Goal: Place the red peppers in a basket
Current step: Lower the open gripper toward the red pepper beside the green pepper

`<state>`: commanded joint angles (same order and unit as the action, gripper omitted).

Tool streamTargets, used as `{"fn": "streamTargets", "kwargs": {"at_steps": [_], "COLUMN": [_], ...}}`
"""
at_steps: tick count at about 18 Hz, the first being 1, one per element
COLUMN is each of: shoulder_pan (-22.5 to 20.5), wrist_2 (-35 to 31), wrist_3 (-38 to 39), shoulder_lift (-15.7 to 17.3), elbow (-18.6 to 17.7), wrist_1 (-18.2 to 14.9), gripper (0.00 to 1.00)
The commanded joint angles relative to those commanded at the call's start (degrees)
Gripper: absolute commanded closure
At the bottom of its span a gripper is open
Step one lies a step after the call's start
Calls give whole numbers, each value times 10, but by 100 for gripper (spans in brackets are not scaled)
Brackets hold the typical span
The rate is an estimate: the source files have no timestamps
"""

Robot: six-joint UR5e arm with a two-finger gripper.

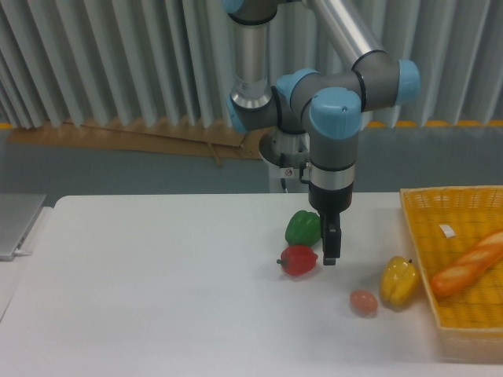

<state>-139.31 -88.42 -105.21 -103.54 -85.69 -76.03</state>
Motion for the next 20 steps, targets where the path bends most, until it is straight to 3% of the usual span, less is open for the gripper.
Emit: {"fn": "streamTargets", "kwargs": {"at_steps": [20], "shoulder_pan": [13], "wrist_2": [-15], "wrist_3": [28], "shoulder_lift": [9], "elbow": [-33], "wrist_1": [1], "gripper": [0]}}
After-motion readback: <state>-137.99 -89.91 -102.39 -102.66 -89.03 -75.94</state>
